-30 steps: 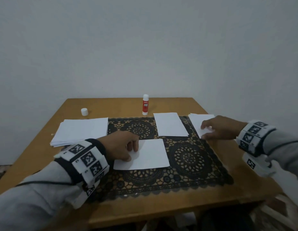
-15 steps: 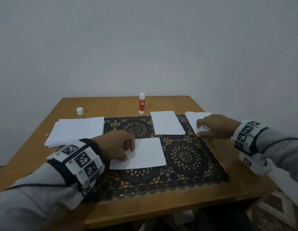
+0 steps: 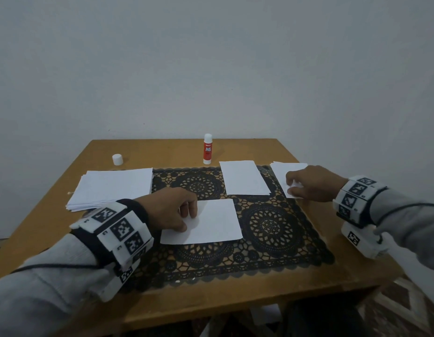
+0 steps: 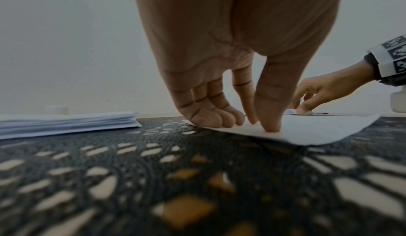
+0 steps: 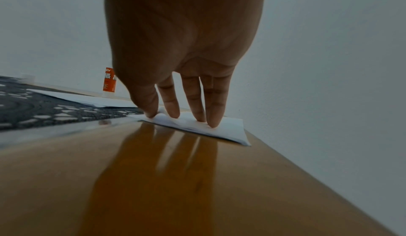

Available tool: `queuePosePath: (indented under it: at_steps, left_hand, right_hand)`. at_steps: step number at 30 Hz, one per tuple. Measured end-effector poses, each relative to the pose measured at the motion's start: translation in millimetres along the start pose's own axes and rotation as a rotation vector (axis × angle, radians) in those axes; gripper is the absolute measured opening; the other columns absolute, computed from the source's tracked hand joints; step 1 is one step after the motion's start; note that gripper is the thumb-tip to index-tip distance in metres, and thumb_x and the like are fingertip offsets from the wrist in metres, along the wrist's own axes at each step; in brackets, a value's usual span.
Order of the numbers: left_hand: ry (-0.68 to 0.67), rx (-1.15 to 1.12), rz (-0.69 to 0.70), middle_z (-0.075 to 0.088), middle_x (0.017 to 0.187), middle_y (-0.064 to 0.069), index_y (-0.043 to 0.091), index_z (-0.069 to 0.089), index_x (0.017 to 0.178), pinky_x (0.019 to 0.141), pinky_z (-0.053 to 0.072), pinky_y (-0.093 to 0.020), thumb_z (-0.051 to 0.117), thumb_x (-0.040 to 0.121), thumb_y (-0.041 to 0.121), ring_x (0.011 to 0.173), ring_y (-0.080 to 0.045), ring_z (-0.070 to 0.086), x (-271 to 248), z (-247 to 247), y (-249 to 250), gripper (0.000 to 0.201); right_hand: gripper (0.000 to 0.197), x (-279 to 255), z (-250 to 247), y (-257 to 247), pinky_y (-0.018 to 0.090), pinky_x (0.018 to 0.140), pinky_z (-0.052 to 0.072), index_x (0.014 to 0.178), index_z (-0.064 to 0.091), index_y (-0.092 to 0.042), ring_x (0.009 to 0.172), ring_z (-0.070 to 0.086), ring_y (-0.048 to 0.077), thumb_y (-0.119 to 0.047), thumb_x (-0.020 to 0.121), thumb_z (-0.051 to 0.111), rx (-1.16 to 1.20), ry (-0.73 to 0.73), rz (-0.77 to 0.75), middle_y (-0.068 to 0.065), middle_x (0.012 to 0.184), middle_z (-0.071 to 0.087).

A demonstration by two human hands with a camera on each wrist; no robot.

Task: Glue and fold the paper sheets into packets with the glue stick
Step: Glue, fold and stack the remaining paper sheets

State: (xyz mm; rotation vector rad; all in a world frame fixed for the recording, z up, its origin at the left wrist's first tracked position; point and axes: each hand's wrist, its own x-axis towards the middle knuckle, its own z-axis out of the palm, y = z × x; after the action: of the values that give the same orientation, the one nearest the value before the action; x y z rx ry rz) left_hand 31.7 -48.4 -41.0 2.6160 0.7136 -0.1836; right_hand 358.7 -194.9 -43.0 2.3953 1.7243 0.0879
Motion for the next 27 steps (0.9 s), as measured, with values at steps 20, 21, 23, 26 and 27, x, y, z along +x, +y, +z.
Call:
queuePosePath:
  at_steps: [20, 21, 23, 26, 27]
  left_hand:
    - [0.013, -0.016, 0.011, 0.058, 0.091, 0.007, 0.020, 0.063, 0.098, 0.062, 0.040, -0.013, 0.070, 0.082, 0.012, 0.075, -0.002, 0.052, 0, 0, 0, 0.019]
    - [0.023, -0.019, 0.016, 0.060, 0.092, 0.006, 0.020, 0.064, 0.097, 0.062, 0.040, -0.013, 0.068, 0.083, 0.011, 0.076, -0.003, 0.053, 0, 0, 0, 0.017]
    - [0.045, -0.023, 0.026, 0.062, 0.095, 0.003, 0.018, 0.065, 0.097, 0.064, 0.041, -0.013, 0.061, 0.086, 0.008, 0.080, -0.007, 0.055, 0, 0, 0, 0.015]
    - [0.051, -0.022, 0.022, 0.064, 0.098, 0.002, 0.019, 0.065, 0.096, 0.068, 0.042, -0.015, 0.055, 0.088, 0.006, 0.086, -0.011, 0.056, 1, 0, 0, 0.018]
    - [0.049, -0.021, 0.021, 0.064, 0.098, 0.002, 0.019, 0.064, 0.096, 0.069, 0.042, -0.016, 0.055, 0.088, 0.006, 0.087, -0.012, 0.056, 1, 0, 1, 0.018]
  right_hand:
    - [0.032, 10, -6, 15, 0.032, 0.057, 0.027, 0.063, 0.036, -0.020, 0.061, 0.043, 0.020, -0.020, 0.091, 0.050, 0.238, 0.231, 0.099, 0.000, 0.064, 0.046]
    - [0.033, 10, -9, 13, 0.032, 0.054, 0.027, 0.060, 0.034, -0.020, 0.057, 0.040, 0.018, -0.022, 0.090, 0.049, 0.249, 0.264, 0.098, -0.001, 0.059, 0.044]
    - [0.035, 9, -15, 10, 0.031, 0.051, 0.028, 0.060, 0.036, -0.016, 0.053, 0.040, 0.018, -0.018, 0.091, 0.051, 0.256, 0.344, 0.122, 0.002, 0.056, 0.044]
    - [0.026, 7, -26, 3, 0.033, 0.053, 0.036, 0.067, 0.044, -0.013, 0.057, 0.048, 0.026, -0.018, 0.092, 0.051, 0.242, 0.463, 0.148, 0.007, 0.061, 0.052]
    - [0.026, 7, -28, 0, 0.033, 0.052, 0.034, 0.067, 0.043, -0.015, 0.058, 0.048, 0.026, -0.018, 0.092, 0.052, 0.238, 0.457, 0.134, 0.007, 0.062, 0.051]
